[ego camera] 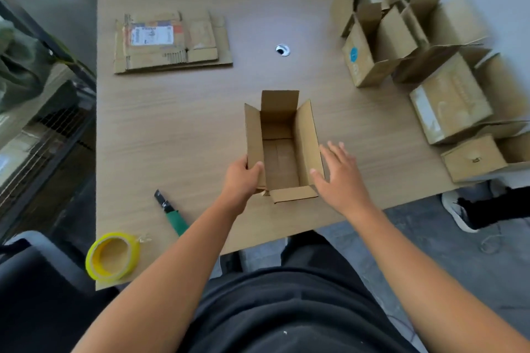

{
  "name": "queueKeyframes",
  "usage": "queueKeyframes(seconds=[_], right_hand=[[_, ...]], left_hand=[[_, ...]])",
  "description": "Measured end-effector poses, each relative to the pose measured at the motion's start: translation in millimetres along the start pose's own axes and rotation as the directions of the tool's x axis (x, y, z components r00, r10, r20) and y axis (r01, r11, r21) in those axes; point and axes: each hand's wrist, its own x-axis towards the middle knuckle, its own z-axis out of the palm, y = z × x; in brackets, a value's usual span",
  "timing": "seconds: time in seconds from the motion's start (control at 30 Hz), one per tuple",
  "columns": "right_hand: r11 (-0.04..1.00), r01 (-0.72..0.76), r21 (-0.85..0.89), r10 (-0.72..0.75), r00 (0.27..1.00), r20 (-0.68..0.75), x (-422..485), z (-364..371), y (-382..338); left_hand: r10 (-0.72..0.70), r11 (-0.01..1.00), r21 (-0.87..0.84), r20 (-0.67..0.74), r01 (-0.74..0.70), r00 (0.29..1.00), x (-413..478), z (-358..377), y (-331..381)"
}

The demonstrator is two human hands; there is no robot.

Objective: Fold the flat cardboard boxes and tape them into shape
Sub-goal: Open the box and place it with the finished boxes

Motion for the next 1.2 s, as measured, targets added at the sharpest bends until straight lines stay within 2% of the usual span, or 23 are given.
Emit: queueKeyframes(seconds=[0.2, 0.4, 0.6, 0.73, 0.9, 0.97, 1.07, 1.13, 1.2], right_hand=[[0.996, -0.076, 0.045, 0.08, 0.993, -0.082, 14.7, -47.6, 61.0], [0.993, -0.121, -0.003, 0.119, 0.98, -0.157, 36.5, -107.6, 151.1], [0.994, -0.108, -0.027, 0.104, 0.989, -0.106, 47.7, -145.5, 231.8], [0.998, -0.062, -0.015, 0.061, 0.994, -0.094, 59.3, -165.8, 258.0], [0.999, -0.035, -0.025, 0.032, 0.994, -0.1, 76.2, -179.5, 268.2], [0.999, -0.02, -0.027, 0.018, 0.996, -0.091, 81.9, -180.9, 267.3], [0.999, 0.022, -0.026, -0.023, 0.999, -0.049, 92.0, -180.8, 256.1], [0.997, 0.062, -0.043, -0.063, 0.998, -0.02, 100.4, -178.7, 241.7], [0.99, 0.122, -0.071, -0.121, 0.993, 0.01, 111.5, -175.6, 220.5]], left_hand=[[0.026, 0.999, -0.039, 0.081, -0.023, 0.996, 28.0, 83.5, 46.8], [-0.016, 1.0, -0.013, 0.141, 0.018, 0.99, 63.9, 209.2, 79.7], [-0.092, 0.996, -0.003, 0.137, 0.093, 0.986, 89.6, 321.4, 91.3], [-0.098, 0.994, -0.029, 0.153, 0.103, 0.983, 101.9, 359.4, 103.6], [-0.121, 0.992, 0.05, 0.241, 0.112, 0.963, 105.5, 370.7, 114.5], [-0.07, 0.991, 0.127, 0.209, 0.044, 0.975, 105.3, 366.0, 119.3], [0.12, 0.934, 0.327, 0.09, -0.143, 0.989, 100.5, 346.7, 129.6], [0.268, 0.822, 0.507, 0.058, -0.259, 0.962, 97.3, 324.5, 138.4], [0.398, 0.659, 0.677, 0.056, -0.328, 0.916, 94.7, 295.8, 148.3]])
